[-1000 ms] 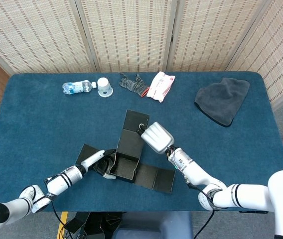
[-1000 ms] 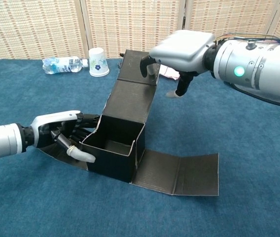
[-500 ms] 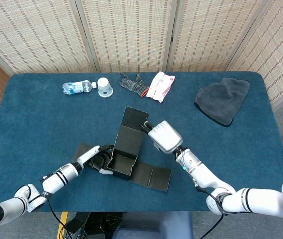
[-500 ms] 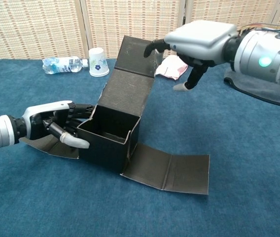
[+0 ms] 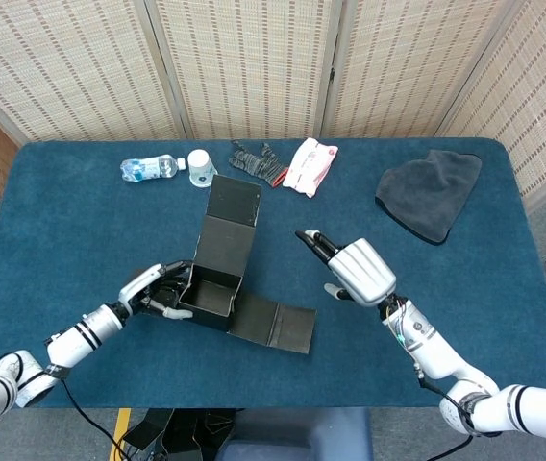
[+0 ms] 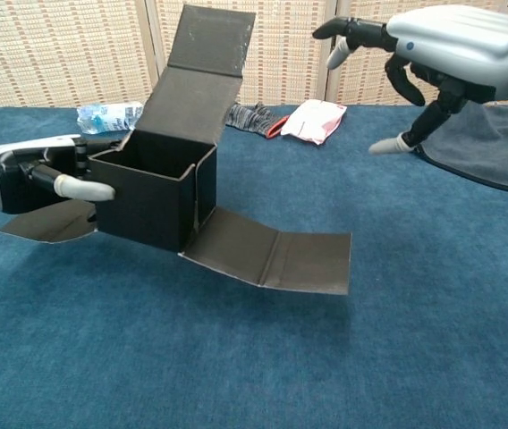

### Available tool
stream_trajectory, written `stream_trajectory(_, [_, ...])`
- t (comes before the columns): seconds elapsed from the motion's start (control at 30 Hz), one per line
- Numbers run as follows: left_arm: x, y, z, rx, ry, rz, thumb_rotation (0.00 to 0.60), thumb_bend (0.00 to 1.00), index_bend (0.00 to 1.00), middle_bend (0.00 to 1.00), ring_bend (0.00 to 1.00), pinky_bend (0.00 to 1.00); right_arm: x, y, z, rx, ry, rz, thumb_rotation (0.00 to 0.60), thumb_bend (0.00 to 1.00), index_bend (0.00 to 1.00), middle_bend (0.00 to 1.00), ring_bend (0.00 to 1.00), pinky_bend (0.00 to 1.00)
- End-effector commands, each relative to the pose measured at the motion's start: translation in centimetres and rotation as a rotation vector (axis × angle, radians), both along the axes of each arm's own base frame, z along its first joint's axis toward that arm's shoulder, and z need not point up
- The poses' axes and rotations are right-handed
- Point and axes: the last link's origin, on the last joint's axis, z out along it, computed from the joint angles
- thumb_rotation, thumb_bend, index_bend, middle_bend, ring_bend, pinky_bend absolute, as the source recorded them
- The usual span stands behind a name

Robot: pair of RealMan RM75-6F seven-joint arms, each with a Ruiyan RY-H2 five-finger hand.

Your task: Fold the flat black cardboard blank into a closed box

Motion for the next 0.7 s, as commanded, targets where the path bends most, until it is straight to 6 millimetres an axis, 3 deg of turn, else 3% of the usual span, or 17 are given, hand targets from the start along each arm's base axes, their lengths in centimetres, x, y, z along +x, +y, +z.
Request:
stream_trajectory(0.03, [0.4,0.0,1.5,-0.012,-0.049,0.02,0.6,0.07,0.22,0.26,0.5,0.66,-0.9,0.7,-1.4,0.016,-0.021,-0.002,0.6,0.01,0.0,0.13,0.73,0.94])
stream_trajectory(0.3, [1.1,0.2,3.0,-0.019,-0.13,0.078,0.6,0.07,0.22,0.26,0.5,0.66,0.3,1.3,-5.0,0.004,-0.071,0.049,0.6,0.0,0.0,0.0,0.67,0.94])
stream_trajectory(0.43, [1.7,0.0,3.2,-0.03,-0.161,0.095,0.6,0.07,0.22,0.26,0.5,0.66,1.7,1.0,-6.6,-0.01,-0.133,0.073,0.6,0.0,0.0,0.0,0.66,0.94])
stream_trajectory(0.7, [2.6,-0.3,3.4,-0.055,-0.167,0.081,0.6,0.07,0.22,0.26,0.5,0.66,4.1,0.4,-7.9,-0.085,-0.212,0.136,0.6,0.0,0.0,0.0,0.65,0.94])
